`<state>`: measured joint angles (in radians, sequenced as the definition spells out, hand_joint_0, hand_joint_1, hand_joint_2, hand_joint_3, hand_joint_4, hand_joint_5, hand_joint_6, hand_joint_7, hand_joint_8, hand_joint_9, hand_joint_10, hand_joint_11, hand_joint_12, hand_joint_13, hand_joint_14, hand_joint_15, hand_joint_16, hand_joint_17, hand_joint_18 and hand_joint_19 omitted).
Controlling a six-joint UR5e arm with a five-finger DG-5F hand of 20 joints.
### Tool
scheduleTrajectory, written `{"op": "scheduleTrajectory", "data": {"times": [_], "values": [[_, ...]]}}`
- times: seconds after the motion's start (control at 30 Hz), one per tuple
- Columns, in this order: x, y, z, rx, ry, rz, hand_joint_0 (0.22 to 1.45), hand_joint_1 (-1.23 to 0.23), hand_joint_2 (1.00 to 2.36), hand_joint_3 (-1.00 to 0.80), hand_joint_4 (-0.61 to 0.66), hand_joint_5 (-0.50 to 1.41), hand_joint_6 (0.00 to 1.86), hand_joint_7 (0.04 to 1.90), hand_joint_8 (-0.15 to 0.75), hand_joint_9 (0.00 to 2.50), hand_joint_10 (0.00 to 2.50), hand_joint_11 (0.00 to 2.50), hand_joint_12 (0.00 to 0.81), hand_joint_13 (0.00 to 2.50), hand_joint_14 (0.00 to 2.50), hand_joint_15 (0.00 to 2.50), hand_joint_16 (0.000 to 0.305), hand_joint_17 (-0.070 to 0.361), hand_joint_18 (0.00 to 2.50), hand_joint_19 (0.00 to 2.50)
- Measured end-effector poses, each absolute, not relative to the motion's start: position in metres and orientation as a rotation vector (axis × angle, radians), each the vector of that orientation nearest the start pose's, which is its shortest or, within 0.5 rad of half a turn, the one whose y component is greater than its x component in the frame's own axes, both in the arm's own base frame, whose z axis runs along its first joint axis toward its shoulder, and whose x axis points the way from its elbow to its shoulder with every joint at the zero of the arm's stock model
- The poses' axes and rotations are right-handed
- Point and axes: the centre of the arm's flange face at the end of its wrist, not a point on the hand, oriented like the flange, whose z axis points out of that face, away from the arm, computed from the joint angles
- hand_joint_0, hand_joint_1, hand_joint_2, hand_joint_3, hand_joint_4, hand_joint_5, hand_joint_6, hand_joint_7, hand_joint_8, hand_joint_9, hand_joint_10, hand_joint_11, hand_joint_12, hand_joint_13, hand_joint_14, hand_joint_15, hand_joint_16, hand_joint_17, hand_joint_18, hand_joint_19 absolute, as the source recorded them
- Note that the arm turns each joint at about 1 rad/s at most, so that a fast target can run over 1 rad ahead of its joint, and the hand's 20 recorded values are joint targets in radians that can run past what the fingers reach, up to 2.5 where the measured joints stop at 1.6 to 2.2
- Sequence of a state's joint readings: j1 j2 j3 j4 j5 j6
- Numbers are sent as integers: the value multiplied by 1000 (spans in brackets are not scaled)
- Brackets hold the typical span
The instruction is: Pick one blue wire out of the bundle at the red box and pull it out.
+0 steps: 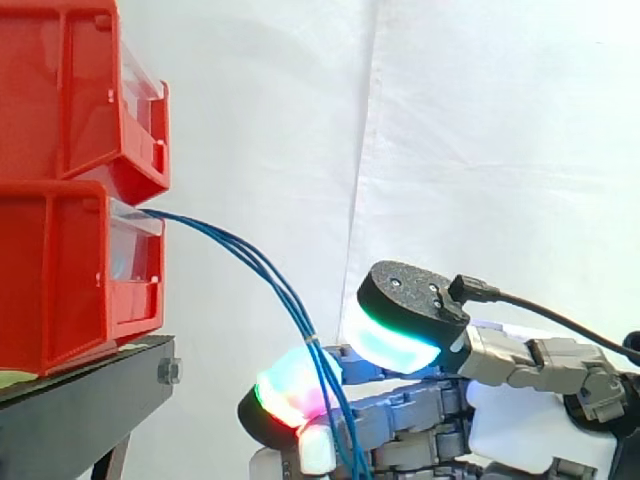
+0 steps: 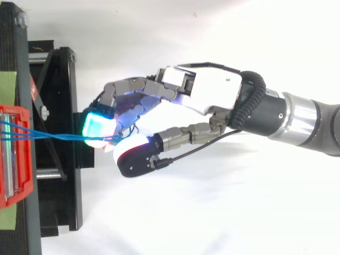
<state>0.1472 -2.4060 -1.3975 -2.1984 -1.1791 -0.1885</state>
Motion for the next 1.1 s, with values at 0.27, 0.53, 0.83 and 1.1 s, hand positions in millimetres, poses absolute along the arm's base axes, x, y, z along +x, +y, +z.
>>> {"op": "scheduleTrajectory", "data": {"times": [0.27, 0.53, 0.83, 1.1], "values": [[759, -68, 140, 1056, 859, 1044, 578, -696, 1009, -378, 231, -110, 582, 1177, 272, 821, 14, 492, 368, 499, 10, 297, 50, 112, 505, 508], [762, -55, 141, 1015, 868, 1033, 571, -702, 1008, -386, 231, -105, 534, 1227, 272, 807, 14, 480, 369, 492, 10, 291, 50, 113, 504, 507], [770, -46, 92, 1011, 851, 1090, 568, -700, 1009, -384, 238, -103, 527, 1235, 270, 811, 17, 480, 368, 491, 10, 295, 50, 114, 503, 507], [774, -48, 94, 980, 803, 1152, 567, -693, 1008, -385, 237, -101, 526, 1239, 273, 820, 16, 476, 370, 496, 10, 296, 50, 113, 505, 510]]}}
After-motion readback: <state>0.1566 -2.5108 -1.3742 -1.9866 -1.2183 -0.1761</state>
